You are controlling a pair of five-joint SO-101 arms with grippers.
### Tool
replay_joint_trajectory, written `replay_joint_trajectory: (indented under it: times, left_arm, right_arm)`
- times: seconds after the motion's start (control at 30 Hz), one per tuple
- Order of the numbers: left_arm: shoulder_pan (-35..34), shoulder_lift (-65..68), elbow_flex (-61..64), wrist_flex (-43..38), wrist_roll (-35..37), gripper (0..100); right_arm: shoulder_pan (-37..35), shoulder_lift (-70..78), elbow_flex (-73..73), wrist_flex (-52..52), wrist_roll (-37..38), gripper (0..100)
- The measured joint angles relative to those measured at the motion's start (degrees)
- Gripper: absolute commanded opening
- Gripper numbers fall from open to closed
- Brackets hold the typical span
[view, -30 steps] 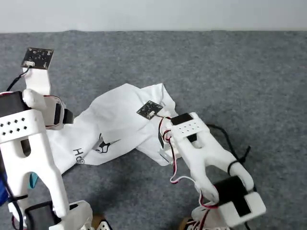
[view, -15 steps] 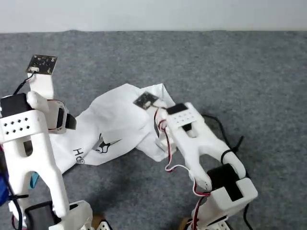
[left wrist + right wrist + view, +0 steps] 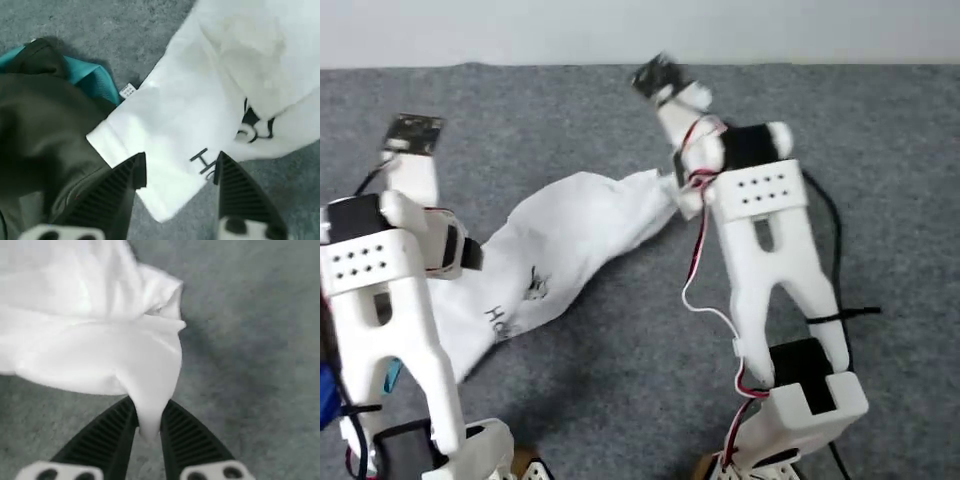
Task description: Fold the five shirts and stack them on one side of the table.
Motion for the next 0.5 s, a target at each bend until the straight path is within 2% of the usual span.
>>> replay_joint_trajectory:
  times: [0.3, 0.37, 0.5]
  left_arm:
    - [14.2, 0.0, 0.9, 3.5, -2.9, 23]
    - [17.7, 0.0, 1.9, 3.6, -3.0, 23]
    - [25.7, 0.0, 8.7, 2.3, -7.6, 23]
  right_arm:
    - [5.7, 0.0, -20.7, 12.0, -1.2, 0.9]
    - [6.0, 0.0, -25.0, 13.3, -1.4, 0.9]
    - [6.1, 0.0, -29.0, 13.4, -1.4, 0.9]
